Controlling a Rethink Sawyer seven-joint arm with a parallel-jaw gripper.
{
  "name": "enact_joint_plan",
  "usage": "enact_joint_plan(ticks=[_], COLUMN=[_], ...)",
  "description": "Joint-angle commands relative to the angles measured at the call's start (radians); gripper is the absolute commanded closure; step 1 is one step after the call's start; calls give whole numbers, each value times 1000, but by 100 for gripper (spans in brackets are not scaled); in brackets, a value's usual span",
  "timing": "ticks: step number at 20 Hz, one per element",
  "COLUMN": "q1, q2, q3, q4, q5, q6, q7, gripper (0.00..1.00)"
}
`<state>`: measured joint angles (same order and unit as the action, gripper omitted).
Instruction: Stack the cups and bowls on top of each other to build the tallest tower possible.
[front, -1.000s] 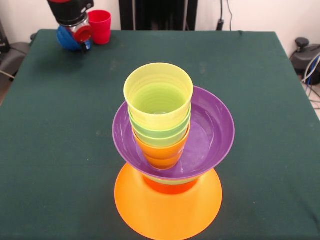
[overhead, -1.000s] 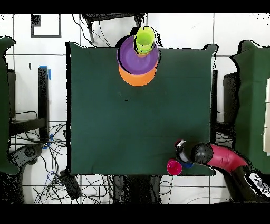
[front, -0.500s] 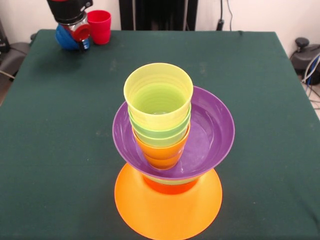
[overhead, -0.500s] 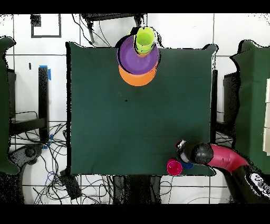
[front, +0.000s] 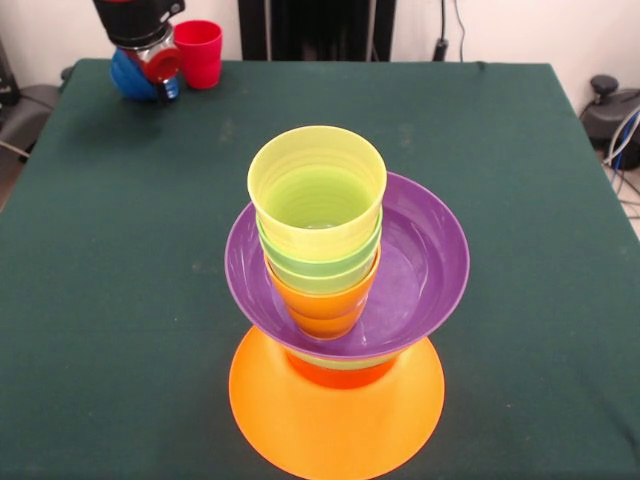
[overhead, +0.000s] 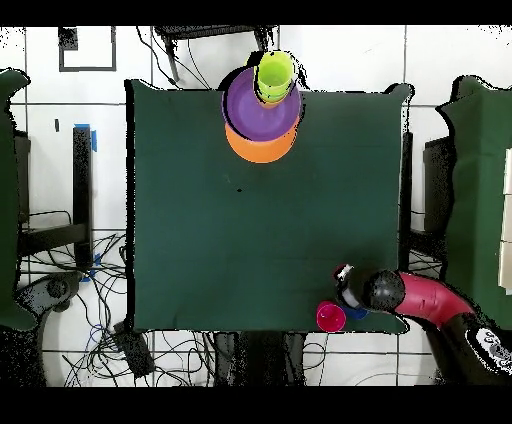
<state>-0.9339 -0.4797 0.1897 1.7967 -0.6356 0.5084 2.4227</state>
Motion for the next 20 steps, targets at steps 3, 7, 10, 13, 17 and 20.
enact_joint_plan(ticks=[3,7,10,13,17,20], q1=[-2,7,19,23,23,25], q2=[-39,-88,-126,-149,-167,-185], q3=[153,178,190,205,221,227], q4=[-35,-37,-39,-46,-47,-38], q5=[5,19,18,26,36,40], q6=[69,126,146,183,222,235], q7=[-217,-239,-238,-241,-242,-230], gripper=[100,100,100,100,100,100])
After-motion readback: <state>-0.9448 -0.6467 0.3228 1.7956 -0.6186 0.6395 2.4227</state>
